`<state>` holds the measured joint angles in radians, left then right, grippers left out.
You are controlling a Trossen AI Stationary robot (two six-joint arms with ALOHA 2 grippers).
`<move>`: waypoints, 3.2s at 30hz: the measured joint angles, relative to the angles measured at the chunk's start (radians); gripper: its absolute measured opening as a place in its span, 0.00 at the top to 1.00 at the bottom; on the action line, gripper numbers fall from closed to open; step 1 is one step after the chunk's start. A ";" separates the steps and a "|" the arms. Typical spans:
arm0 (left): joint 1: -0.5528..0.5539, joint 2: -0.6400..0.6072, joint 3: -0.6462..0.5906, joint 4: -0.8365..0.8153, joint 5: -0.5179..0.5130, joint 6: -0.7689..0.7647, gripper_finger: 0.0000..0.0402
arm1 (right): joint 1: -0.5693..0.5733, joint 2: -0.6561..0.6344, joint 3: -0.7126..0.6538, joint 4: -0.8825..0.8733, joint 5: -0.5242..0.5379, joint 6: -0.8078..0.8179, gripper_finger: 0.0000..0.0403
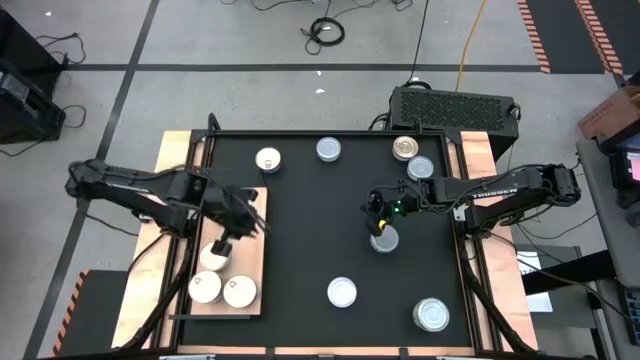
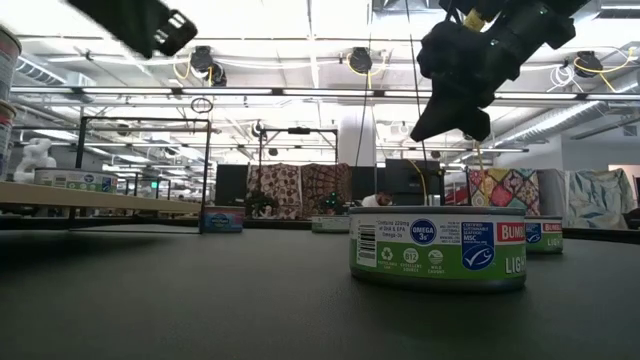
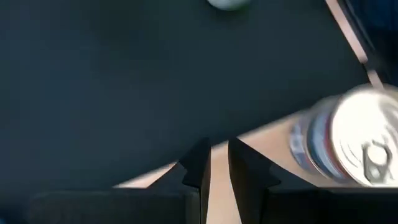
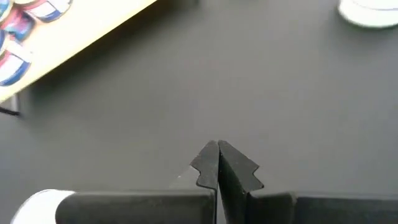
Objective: Stack canned seafood by type on shelf
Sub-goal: Put the blue tuna can aligned with the other blue tuna can on the shelf
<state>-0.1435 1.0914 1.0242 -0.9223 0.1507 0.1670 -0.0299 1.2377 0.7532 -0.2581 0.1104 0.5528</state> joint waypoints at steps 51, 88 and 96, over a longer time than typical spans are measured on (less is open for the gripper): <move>1.116 0.791 0.749 -0.485 0.451 0.344 0.86 | 0.024 0.081 0.009 0.078 0.019 -0.271 1.00; 0.835 0.783 0.562 -0.286 0.316 0.198 0.86 | -0.246 0.155 -0.035 0.404 -0.360 -0.537 1.00; 0.796 0.783 0.432 -0.192 0.211 0.072 0.86 | -0.291 0.205 -0.040 0.471 -0.447 -0.562 1.00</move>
<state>0.6524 1.8748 1.4558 -1.1146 0.3618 0.2395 -0.3208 1.4423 0.7128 0.2127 -0.3362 -0.0093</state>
